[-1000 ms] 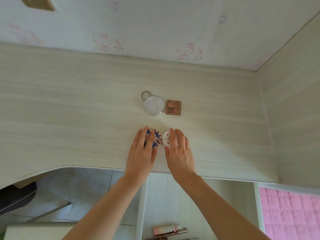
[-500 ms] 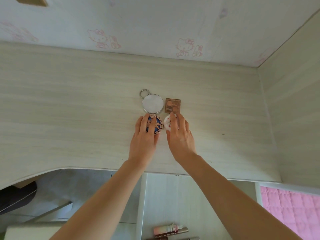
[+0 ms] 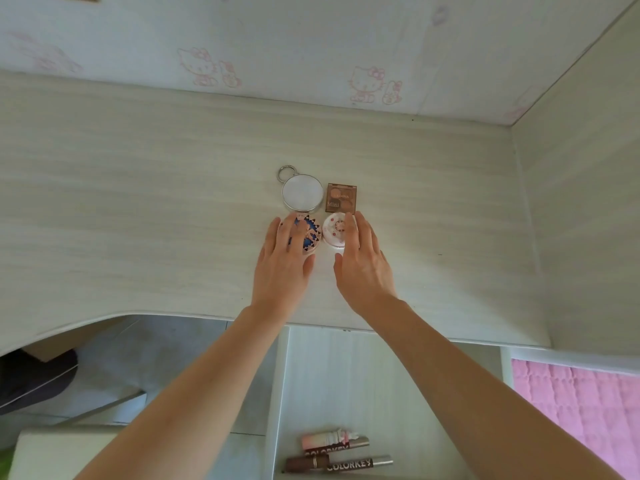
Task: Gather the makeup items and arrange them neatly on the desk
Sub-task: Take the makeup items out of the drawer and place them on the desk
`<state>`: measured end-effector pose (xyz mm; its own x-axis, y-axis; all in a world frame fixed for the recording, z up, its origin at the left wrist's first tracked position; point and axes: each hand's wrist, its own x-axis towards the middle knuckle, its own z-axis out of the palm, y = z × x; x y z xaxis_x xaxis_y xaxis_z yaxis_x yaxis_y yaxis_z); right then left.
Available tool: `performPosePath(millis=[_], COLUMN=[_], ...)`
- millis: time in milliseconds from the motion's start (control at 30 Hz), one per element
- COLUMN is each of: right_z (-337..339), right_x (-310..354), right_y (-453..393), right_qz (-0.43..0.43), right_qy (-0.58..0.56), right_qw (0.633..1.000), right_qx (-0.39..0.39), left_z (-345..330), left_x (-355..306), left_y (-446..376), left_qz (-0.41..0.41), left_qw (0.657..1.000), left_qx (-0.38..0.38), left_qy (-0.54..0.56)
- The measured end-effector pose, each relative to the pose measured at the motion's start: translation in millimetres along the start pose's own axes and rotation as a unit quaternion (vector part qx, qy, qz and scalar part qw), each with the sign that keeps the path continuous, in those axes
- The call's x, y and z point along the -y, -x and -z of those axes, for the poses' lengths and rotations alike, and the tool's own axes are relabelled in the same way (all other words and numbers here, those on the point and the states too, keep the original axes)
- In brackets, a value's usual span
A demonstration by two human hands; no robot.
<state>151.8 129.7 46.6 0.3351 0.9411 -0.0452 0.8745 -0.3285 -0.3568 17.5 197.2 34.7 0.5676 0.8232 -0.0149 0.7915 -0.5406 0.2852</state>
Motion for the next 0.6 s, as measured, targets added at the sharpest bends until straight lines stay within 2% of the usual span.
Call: performPosePath(millis=[267, 467, 600], right_z=[14, 11, 1], right_x=[-18, -42, -60], right_y=[62, 135, 182], right_qz=[0.040, 0.075, 0.090], right_qy=[0.010, -0.001, -0.023], right_qw=[0.999, 0.997, 0.995], right_qx=[-0.004, 0.016, 0.027], left_z=[9, -7, -27], left_x=[-21, -46, -59], left_y=[58, 126, 170], left_qz=[-0.025, -0.037, -0.034], left_qw=[0.994, 0.993, 0.996], left_qx=[-0.083, -0.100, -0.079], left_qy=[0.062, 0.053, 0.040])
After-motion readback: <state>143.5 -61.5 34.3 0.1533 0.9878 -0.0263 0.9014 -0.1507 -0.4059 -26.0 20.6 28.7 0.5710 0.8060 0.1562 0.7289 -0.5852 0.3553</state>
